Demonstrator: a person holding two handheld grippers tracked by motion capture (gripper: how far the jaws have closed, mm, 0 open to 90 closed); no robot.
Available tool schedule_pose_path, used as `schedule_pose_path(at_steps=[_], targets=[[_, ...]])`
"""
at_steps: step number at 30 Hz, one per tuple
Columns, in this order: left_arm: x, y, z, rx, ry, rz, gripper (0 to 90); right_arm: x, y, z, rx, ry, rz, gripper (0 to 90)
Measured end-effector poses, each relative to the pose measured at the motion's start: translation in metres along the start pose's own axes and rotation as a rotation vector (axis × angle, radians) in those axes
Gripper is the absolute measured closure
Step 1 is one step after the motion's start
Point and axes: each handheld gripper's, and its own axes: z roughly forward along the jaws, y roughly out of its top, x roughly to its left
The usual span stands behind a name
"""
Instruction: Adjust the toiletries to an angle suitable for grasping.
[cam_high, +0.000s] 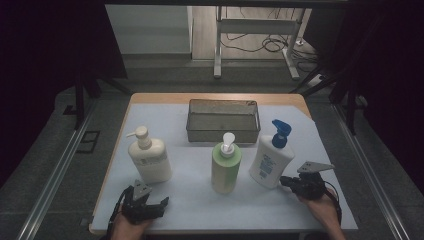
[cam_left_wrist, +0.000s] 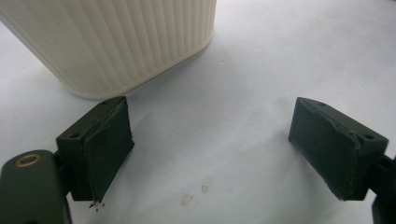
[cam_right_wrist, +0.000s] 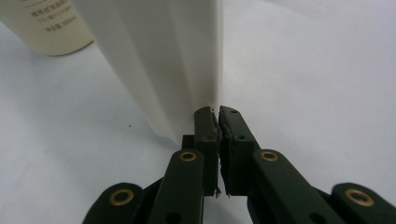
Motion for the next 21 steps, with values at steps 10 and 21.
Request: schedule_pose_path(at_steps=[10, 21], targets=[[0.0, 0.0, 0.0, 0.001, 0.0, 0.0, 13.0, 0.013, 0.0, 0.0, 0.002, 0.014, -0.026, 84.7], [0.0, 0.0, 0.0, 0.0, 0.0, 0.0, 13.0, 0.017, -0.003, 0.001, 0.009, -0.028, -0.007, 71.4]])
